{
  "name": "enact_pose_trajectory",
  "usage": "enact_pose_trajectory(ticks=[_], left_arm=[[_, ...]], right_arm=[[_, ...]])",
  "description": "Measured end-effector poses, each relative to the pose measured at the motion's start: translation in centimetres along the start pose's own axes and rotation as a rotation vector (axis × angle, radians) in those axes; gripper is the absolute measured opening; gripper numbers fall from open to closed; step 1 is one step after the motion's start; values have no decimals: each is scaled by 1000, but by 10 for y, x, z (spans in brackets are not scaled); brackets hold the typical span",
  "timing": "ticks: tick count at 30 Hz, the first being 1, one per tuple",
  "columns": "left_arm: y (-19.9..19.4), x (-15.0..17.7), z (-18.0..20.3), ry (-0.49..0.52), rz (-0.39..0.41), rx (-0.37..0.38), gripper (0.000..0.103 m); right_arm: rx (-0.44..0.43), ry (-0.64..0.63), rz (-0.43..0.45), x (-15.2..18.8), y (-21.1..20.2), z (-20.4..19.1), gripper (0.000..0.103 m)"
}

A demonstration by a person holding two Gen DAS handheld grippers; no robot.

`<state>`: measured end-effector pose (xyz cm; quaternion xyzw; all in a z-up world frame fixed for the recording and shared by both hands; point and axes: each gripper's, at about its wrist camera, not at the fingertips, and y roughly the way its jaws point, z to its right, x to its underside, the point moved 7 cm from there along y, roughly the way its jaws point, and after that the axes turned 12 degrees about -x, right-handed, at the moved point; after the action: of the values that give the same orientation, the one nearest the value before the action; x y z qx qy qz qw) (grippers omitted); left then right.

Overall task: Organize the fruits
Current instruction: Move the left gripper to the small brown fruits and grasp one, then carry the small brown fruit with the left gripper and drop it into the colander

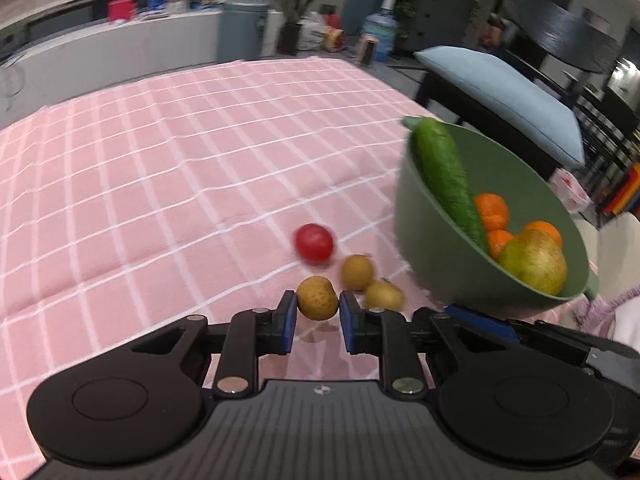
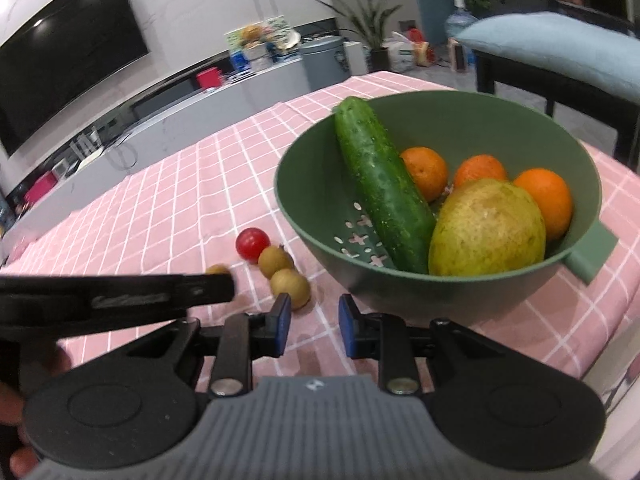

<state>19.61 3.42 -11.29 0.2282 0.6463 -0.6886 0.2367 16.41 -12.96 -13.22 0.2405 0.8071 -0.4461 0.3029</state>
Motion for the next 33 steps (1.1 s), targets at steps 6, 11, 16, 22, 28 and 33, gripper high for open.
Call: enact_pose_trajectory(ticks=[6,11,16,22,28,33], left_arm=[[-5,7,-15,-57,-17,-35,25],[-9,7,-26,-98,-10,-42,25],[-8,7,-31,-117,-10,-58,25],[-9,8,-30,-107,-9,-72,25],[-18,4,-25,-90,1,-64,25],[-35,-6,-13,-88,9,-39,25]], right_arm=[[-3,3,-11,3,13,-9,35],[-15,-28,-20,2,20,-14,35],[-37,-47,-38,3,27,-18,35],[-78,-56,-65,4,33,-24,21],[-114,-57,-62,-4,16,-29,21],[-164,-100,-44,-25,-17,-37,21]])
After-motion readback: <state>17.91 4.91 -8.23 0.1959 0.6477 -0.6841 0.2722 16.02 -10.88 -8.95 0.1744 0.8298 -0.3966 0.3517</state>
